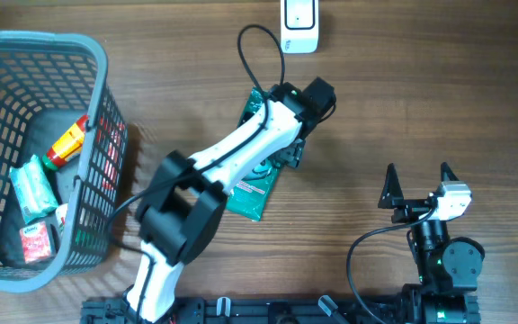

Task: Scan the item barcode
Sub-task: 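Lift the gloves pack out and place it on the table center, then move the left gripper back over the basket toward the green-capped jar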

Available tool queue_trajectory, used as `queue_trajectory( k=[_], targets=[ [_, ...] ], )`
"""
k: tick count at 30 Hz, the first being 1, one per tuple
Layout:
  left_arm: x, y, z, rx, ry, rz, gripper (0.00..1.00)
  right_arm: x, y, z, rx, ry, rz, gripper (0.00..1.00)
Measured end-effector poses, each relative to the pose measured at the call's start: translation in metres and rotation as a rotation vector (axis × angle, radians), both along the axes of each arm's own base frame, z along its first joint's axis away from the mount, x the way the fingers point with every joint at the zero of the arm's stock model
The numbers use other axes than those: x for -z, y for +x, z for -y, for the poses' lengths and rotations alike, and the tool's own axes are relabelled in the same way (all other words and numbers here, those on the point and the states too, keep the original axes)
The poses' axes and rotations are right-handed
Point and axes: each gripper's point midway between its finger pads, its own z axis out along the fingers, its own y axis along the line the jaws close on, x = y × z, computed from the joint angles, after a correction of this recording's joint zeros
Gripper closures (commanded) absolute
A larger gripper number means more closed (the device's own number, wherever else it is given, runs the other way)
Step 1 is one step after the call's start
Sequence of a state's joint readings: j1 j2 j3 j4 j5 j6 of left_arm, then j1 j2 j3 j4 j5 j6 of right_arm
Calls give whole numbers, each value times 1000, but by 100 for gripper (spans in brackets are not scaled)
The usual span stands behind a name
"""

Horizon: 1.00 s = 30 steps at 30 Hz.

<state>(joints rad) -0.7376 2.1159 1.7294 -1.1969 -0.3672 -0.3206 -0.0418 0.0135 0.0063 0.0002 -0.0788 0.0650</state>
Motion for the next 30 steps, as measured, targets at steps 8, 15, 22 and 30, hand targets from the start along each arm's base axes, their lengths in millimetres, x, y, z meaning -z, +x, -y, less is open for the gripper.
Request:
queue_trajectory(
  k=[8,15,22,30],
  targets=[
    [-95,1,-12,-14,-124,186,0,0,0,0,0,0,0,0],
    [-139,0,-55,-93,-143,254,0,0,0,0,0,0,0,0],
    [-211,-9,-103,-191,-254,429,0,0,0,0,0,0,0,0],
    [-273,-38,-138,-239,-363,599,0,0,0,0,0,0,0,0]
  ],
)
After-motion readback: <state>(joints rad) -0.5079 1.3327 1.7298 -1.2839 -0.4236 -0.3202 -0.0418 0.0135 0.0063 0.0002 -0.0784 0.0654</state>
